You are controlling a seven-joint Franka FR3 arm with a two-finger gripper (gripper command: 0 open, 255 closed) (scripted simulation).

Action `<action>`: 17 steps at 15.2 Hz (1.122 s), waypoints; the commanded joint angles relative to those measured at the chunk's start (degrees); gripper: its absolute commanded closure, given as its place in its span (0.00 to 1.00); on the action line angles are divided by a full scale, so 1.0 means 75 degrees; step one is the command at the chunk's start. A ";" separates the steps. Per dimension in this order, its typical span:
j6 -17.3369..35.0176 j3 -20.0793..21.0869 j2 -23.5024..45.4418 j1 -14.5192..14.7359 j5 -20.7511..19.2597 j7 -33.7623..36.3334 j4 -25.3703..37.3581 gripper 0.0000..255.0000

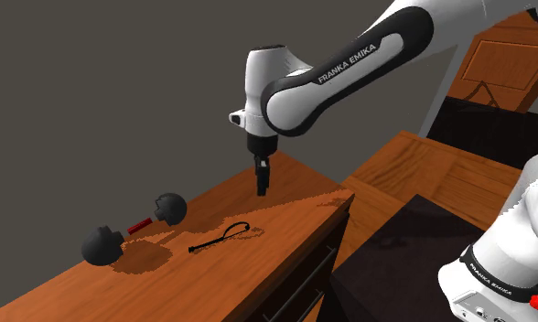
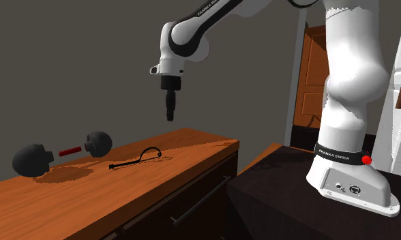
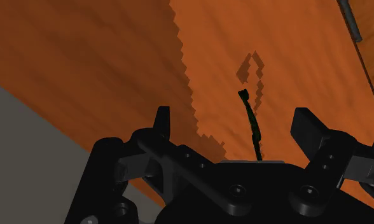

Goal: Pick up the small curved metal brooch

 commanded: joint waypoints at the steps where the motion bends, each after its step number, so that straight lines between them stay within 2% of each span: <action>1: 0.0220 0.0118 0.0422 0.0137 -0.0099 -0.0166 0.0237 0.00; 11: 0.0855 0.0530 0.2534 0.0932 -0.0826 -0.0868 0.1807 0.00; 17: 0.1308 0.0440 0.2944 0.1005 -0.0942 -0.0841 0.1754 0.00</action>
